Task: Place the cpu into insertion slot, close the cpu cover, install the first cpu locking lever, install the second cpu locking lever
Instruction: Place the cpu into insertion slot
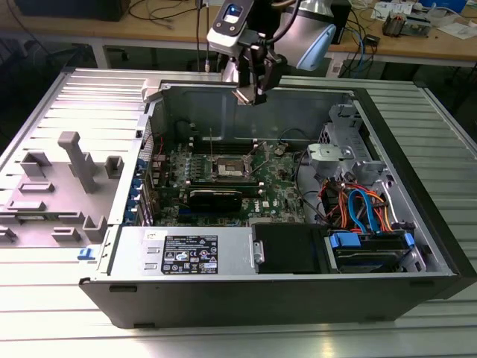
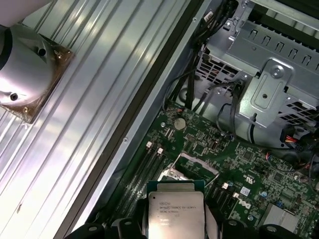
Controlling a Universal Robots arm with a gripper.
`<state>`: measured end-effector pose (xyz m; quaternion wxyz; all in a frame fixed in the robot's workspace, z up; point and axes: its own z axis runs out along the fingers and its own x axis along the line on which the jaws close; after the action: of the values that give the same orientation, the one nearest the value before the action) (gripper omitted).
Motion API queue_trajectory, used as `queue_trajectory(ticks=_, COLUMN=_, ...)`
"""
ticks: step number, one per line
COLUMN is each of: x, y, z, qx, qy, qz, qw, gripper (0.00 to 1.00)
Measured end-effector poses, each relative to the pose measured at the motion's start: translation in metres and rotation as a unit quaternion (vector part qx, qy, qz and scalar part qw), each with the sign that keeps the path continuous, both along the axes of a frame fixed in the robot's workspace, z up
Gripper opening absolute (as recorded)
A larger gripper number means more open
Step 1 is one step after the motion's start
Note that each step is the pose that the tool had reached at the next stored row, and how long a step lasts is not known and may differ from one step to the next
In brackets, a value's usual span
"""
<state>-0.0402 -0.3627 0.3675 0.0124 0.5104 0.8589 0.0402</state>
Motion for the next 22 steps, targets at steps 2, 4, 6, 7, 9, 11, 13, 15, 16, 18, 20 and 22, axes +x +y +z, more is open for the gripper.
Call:
queue_trajectory(ticks=2, x=0.0000, y=0.0000, z=-0.0001, qx=0.0000, qy=0.0000, qz=-0.007, qw=1.0000, gripper=0.55)
queue_trajectory(ticks=4, x=0.0000, y=0.0000, z=-0.0001, qx=0.0000, qy=0.0000, qz=-0.014, qw=0.9999, gripper=0.55)
queue_trajectory(ticks=6, x=0.0000, y=0.0000, z=-0.0001, qx=0.0000, qy=0.0000, qz=-0.019, qw=0.9998, gripper=0.55)
queue_trajectory(ticks=7, x=0.0000, y=0.0000, z=-0.0001, qx=0.0000, qy=0.0000, qz=-0.021, qw=0.9998, gripper=0.55)
queue_trajectory(ticks=9, x=0.0000, y=0.0000, z=-0.0001, qx=0.0000, qy=0.0000, qz=-0.025, qw=0.9997, gripper=0.55)
queue_trajectory(ticks=11, x=0.0000, y=0.0000, z=-0.0002, qx=0.0000, qy=0.0000, qz=-0.028, qw=0.9996, gripper=0.55)
queue_trajectory(ticks=13, x=0.0000, y=0.0000, z=-0.0001, qx=0.0000, qy=0.0000, qz=-0.031, qw=0.9995, gripper=0.55)
queue_trajectory(ticks=15, x=0.0000, y=0.0000, z=-0.0002, qx=0.0000, qy=0.0000, qz=-0.033, qw=0.9995, gripper=0.55)
queue_trajectory(ticks=16, x=0.0000, y=0.0000, z=-0.0002, qx=0.0000, qy=0.0000, qz=-0.034, qw=0.9994, gripper=0.55)
queue_trajectory(ticks=18, x=0.0000, y=0.0000, z=-0.0001, qx=0.0000, qy=0.0000, qz=-0.036, qw=0.9993, gripper=0.55)
queue_trajectory(ticks=20, x=0.0000, y=0.0000, z=-0.0002, qx=0.0000, qy=0.0000, qz=-0.038, qw=0.9993, gripper=0.55)
queue_trajectory(ticks=22, x=0.0000, y=0.0000, z=-0.0002, qx=0.0000, qy=0.0000, qz=-0.039, qw=0.9992, gripper=0.55)
